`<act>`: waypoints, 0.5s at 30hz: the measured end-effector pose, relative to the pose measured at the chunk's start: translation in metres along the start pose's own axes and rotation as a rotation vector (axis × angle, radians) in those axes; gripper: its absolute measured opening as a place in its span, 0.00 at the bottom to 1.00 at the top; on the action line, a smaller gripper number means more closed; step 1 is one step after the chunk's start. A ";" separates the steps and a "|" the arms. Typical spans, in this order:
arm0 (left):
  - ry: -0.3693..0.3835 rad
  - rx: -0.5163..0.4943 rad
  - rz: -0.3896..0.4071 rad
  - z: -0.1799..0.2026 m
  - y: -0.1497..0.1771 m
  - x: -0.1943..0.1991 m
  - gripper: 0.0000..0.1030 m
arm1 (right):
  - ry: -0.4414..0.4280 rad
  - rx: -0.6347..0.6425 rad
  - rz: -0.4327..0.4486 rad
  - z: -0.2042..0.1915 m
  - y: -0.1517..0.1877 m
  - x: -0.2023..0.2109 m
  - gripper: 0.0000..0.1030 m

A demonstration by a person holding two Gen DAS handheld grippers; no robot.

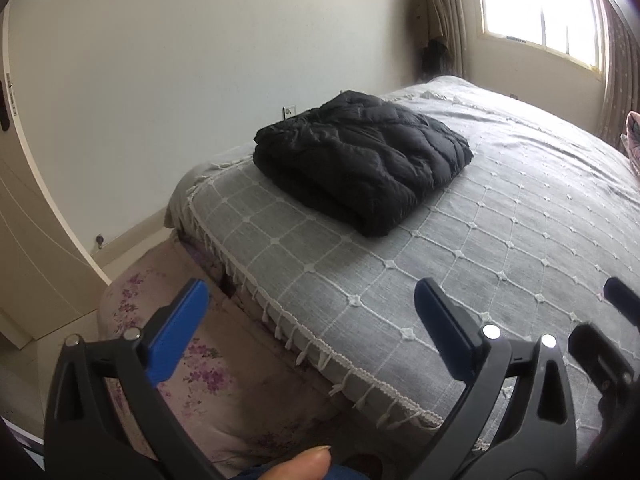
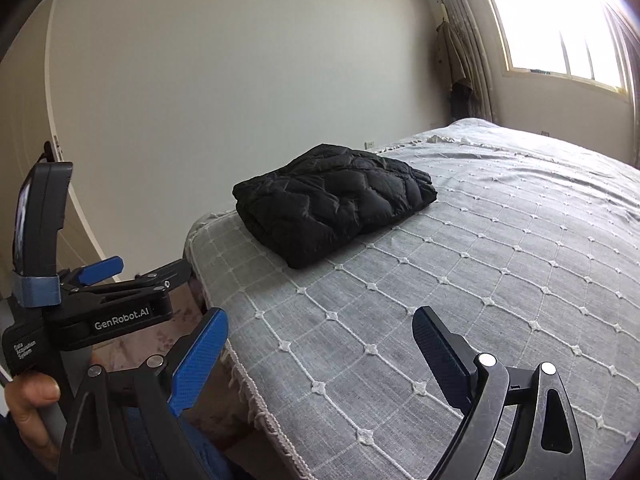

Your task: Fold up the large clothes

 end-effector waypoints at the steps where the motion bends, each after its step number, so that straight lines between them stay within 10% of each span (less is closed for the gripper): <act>1: 0.003 -0.007 0.003 0.001 0.000 0.001 0.99 | 0.002 0.002 0.004 -0.001 0.000 0.001 0.92; 15: -0.001 -0.014 0.043 0.002 -0.001 0.006 0.99 | 0.076 0.044 0.021 -0.008 0.004 0.002 0.92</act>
Point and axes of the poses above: each gripper's, at about its wrist camera, not at the fingertips, and x roughly against the way its jaws point, z to its right, y to its underside, the point moved 2 cm from there along -x, roughly the way its jaws point, and after that the axes turned 9 degrees about -y, right-handed, at the moved point
